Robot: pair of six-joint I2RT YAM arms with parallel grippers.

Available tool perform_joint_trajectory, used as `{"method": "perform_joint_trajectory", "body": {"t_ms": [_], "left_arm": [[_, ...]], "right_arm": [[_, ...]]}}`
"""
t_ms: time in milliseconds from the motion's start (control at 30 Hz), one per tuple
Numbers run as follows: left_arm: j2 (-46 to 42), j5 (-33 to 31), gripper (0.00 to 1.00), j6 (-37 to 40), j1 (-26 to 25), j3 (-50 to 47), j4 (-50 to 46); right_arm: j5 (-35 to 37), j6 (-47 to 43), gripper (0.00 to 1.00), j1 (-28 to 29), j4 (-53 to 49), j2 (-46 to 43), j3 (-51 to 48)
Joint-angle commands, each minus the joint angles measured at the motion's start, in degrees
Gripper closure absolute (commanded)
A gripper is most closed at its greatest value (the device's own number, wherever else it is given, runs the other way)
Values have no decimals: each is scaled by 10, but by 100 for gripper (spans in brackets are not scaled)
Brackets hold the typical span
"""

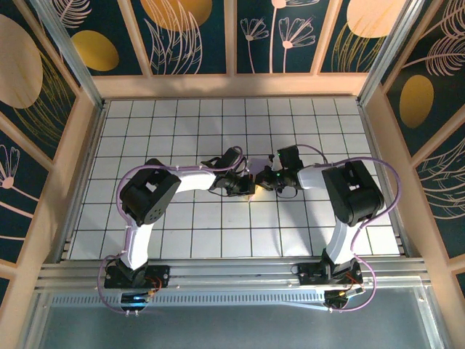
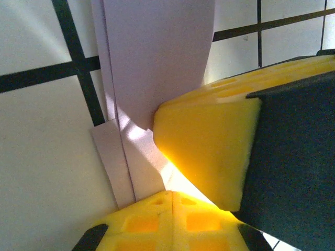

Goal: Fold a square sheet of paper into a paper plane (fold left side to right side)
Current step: Fold the wing for the fifth time at the center of the table.

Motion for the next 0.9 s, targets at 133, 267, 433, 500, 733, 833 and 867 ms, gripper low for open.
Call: {"method": "perform_joint_trajectory", "body": {"t_ms": [133,267,433,500,733,833,867], "left_arm": [[-53,-6,90,-8,4,0,-36],[-70,20,90,-18,4,-12,-33],[-78,52,94,-44,4,-70,9],[-74,64,95,-48,4,-79,25],[-63,85,96,-54,4,-77,51],[-58,85,96,-57,4,-76,59],[-56,83,96,-58,4,-75,58]], "right_arm": [[33,-20,100,5,-70,35,-8],[26,-15,100,6,-61,36,-9],[26,-17,100,6,-63,34,-5],[27,-17,100,6,-66,34,-4],[30,-18,100,7,-68,35,-5],[32,-19,100,7,-69,35,-4],[32,-19,100,7,-70,35,-4]]}}
